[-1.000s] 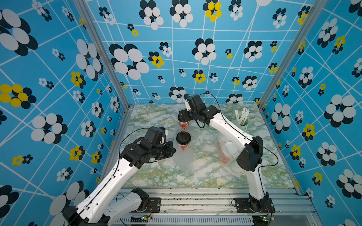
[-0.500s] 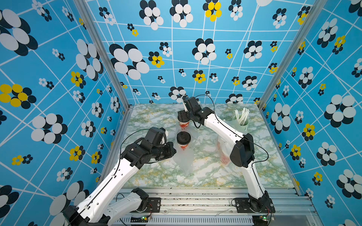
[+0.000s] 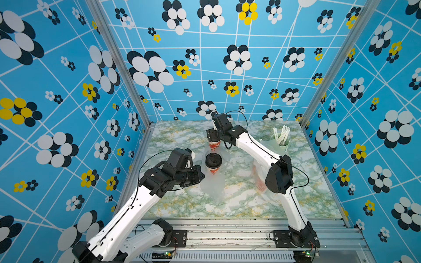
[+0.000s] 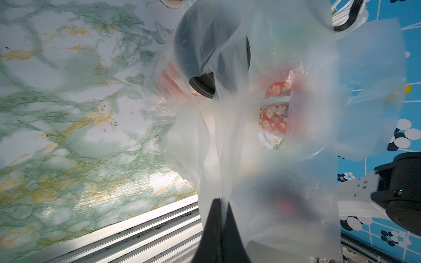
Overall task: Pack milk tea into plastic carrier bags
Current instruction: Move the milk tea cup to the center of the board.
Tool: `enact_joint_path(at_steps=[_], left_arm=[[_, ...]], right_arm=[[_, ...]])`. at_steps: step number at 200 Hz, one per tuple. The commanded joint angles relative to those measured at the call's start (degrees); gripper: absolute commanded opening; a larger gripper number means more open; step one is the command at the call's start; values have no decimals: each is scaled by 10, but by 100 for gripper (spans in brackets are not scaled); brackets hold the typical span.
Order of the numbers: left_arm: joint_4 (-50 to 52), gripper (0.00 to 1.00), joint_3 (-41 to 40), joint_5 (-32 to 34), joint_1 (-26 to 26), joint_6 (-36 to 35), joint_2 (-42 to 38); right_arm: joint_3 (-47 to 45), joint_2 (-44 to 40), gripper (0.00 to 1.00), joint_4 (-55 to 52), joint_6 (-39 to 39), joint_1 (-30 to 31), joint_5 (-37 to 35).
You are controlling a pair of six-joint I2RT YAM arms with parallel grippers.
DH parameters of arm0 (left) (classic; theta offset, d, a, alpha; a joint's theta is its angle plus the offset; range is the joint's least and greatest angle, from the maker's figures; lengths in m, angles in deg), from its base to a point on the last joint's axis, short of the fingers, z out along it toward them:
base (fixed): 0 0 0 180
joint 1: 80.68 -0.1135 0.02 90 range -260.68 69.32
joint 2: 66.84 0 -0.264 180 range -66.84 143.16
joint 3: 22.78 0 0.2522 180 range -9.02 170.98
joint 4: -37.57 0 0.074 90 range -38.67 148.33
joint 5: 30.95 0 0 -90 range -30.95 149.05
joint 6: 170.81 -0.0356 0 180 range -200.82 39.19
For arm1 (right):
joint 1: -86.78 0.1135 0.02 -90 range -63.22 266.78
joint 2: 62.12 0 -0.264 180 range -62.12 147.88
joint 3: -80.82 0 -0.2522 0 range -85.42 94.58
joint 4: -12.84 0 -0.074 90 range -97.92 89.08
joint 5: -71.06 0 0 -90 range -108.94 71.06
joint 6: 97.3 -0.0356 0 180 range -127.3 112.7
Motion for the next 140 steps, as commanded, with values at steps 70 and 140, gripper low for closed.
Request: enact_joint_path(at_steps=[70,140], left_arm=[[9,0,-6,3,-7,3,-11],[8,0,-11,2,-7,4,-13]], right_arm=[[-27,-11,72,-11,23,-3,-44],[-64,-52,70,-7,48,-8,-102]])
